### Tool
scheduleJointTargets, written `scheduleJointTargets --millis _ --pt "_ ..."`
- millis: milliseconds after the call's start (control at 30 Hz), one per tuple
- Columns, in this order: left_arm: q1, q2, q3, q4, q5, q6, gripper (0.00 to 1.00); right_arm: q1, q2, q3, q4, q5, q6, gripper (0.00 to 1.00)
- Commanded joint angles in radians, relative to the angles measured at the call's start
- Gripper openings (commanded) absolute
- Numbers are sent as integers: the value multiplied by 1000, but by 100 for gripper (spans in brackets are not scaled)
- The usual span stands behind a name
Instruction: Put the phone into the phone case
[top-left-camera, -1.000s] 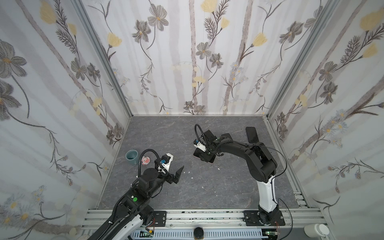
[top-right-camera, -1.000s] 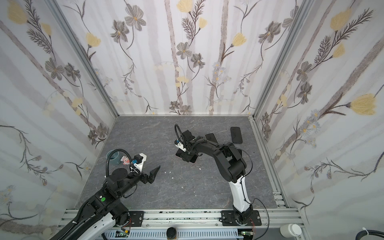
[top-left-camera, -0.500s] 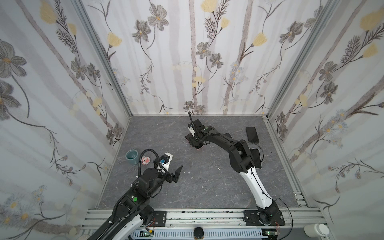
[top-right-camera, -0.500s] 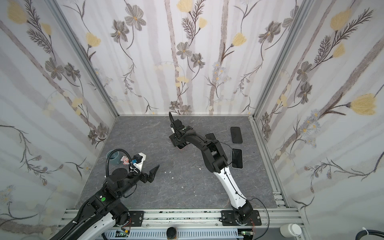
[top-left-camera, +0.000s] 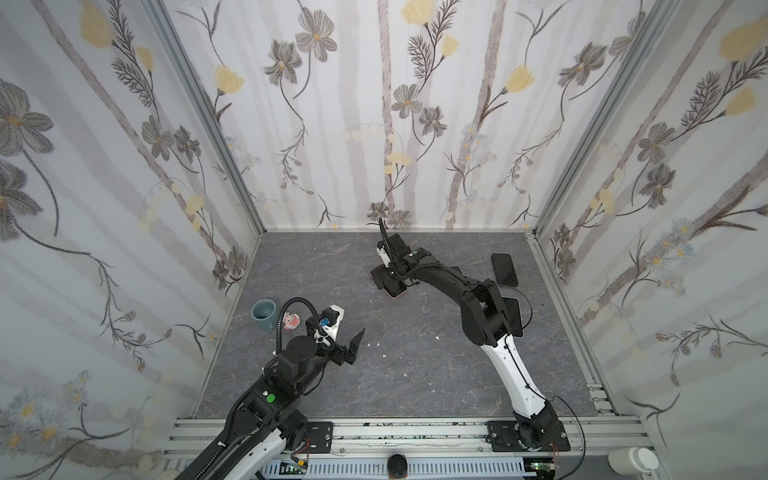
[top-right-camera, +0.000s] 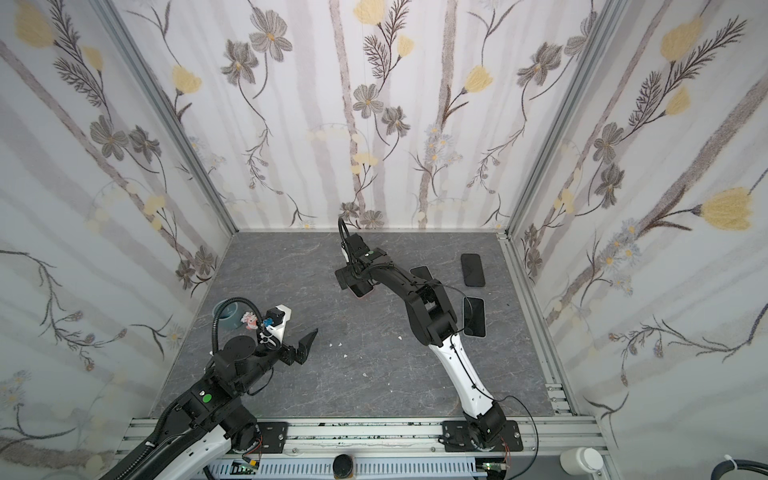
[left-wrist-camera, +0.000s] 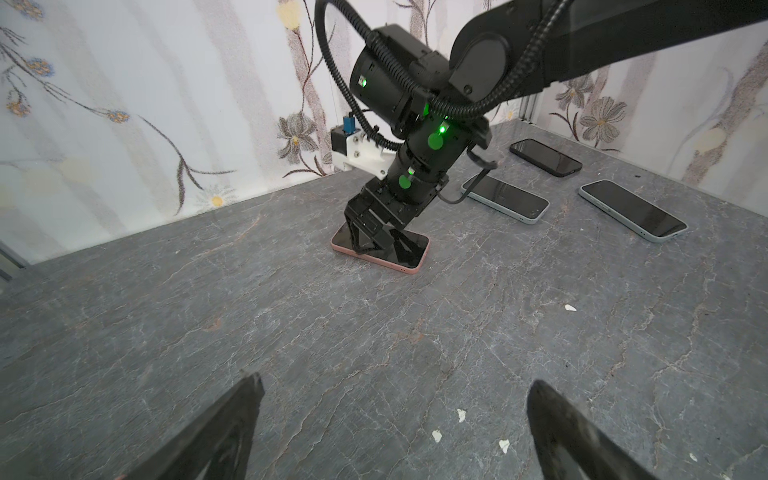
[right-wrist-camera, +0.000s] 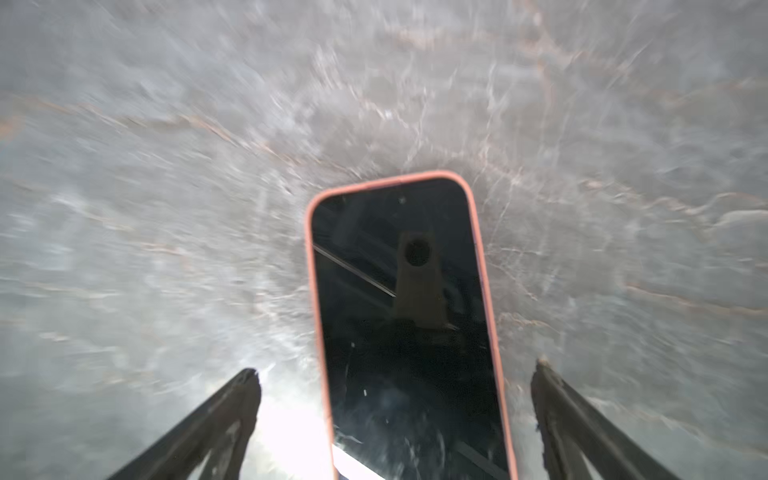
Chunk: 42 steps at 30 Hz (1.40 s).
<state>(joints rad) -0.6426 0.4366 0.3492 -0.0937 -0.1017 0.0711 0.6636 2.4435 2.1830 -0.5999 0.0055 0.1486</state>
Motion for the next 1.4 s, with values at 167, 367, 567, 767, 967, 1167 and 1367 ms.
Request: scheduleJointTargets --millis 167,367,567,767,967,1167,1367 --pt "1 36 82 22 -121 -27 100 1 -236 -31 -42 48 -6 100" --pt "1 214 188 104 -283 -108 100 -15 -517 -305 82 136 -20 100" --pt "7 429 141 429 -420 -91 100 -119 -907 -818 391 239 4 100" --pt "115 574 48 708 -512 -2 100 -343 -1266 -1409 761 298 -20 100" --pt "311 639 -45 844 -417 -24 100 -518 -1407 -1916 1253 327 -142 99" --pt "408 731 -85 933 -323 -51 100 -568 -1318 -2024 1456 167 -178 100" --pt "454 848 -148 1128 -124 -55 100 -582 -1183 -2016 1686 13 -208 100"
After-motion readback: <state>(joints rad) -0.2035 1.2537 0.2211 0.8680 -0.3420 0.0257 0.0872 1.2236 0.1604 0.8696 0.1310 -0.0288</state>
